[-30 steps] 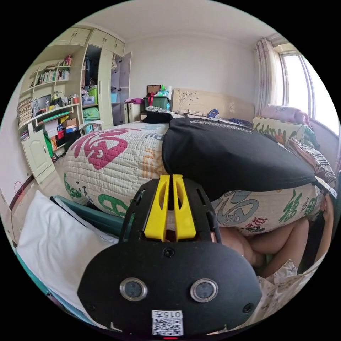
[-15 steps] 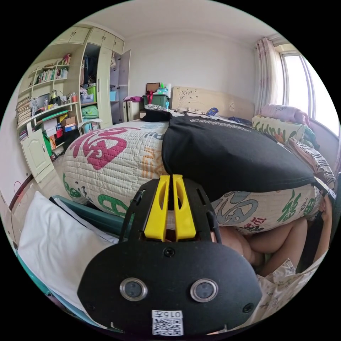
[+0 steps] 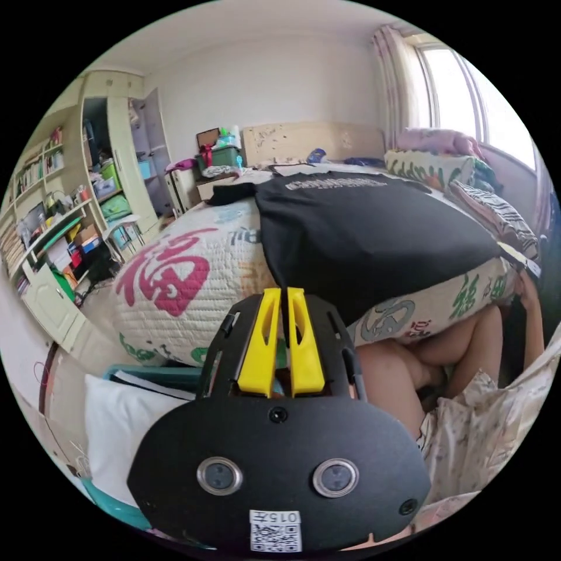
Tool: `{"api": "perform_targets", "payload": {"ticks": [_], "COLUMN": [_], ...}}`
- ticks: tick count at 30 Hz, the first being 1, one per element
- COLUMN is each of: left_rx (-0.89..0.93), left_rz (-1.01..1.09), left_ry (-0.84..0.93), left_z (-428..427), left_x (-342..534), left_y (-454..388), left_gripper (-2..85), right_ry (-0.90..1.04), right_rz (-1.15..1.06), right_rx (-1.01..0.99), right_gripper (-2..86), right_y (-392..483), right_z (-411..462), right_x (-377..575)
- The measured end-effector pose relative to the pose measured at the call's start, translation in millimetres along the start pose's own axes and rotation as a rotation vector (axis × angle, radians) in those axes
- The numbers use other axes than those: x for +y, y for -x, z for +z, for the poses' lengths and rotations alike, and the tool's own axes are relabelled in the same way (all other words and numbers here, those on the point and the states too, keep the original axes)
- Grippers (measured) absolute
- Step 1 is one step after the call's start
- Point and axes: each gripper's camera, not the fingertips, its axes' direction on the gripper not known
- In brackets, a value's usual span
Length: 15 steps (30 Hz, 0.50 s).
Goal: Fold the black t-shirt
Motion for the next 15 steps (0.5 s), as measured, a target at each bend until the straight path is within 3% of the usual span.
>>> {"api": "perform_targets", "payload": {"ticks": [3, 5, 10, 15], "left_rx": [-0.066, -0.005, 0.111, 0.169], "left_rz": [-0.014, 0.003, 0.073, 0.132], "left_ry": [-0.197, -0.329, -0.395, -0.308], "left_z": [-73.6, -114.2, -127.4, -83.2], "left_x": [-20.1, -48.1, -134.3, -253.8], "left_y": [-1.0, -6.5, -36.8, -73.6], "left_gripper": [1.0, 1.3, 2.4, 4.2], "right_ry": [0.002, 0.002, 0.028, 0.047], "right_rz": [-0.001, 0.012, -0.014, -0.018], "right_rx": [-0.002, -0.003, 0.016, 0.022], "right_gripper": [0.1, 0.1, 0.1, 0.2], "right_y": [7.7, 15.5, 41.5, 69.5], "right_z": [4.8, 7.8, 10.3, 7.3], "right_x": [8.7, 15.0, 21.4, 25.7]}}
